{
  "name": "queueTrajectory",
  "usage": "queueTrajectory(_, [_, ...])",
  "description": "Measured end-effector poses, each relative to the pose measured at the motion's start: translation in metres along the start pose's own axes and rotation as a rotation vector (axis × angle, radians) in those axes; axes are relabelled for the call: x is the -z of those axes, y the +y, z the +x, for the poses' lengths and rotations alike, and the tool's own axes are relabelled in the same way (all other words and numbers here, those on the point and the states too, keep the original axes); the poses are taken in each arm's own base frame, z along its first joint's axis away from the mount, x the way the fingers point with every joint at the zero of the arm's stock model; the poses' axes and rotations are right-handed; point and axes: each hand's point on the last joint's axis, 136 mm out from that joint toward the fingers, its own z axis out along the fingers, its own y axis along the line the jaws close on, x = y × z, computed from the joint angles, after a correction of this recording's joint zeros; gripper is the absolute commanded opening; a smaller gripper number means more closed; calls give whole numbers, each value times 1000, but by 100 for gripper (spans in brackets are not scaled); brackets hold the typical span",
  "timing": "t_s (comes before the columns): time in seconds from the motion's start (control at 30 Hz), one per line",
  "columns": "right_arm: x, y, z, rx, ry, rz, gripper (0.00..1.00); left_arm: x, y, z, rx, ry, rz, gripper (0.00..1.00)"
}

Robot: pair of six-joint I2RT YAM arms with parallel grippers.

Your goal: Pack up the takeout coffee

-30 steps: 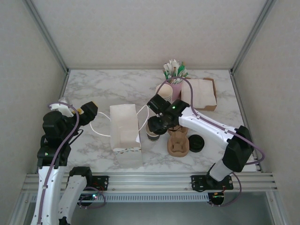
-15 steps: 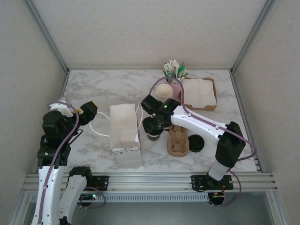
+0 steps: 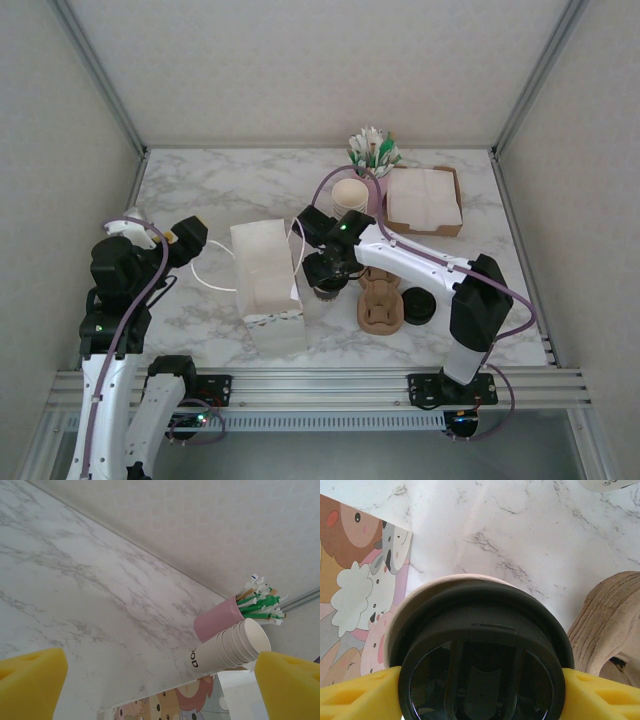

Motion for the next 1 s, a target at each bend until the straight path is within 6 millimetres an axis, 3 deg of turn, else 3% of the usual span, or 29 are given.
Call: queueTrajectory(1.0, [1,3,-2,-50,-7,-12,76,0,0,0,0,0,0,96])
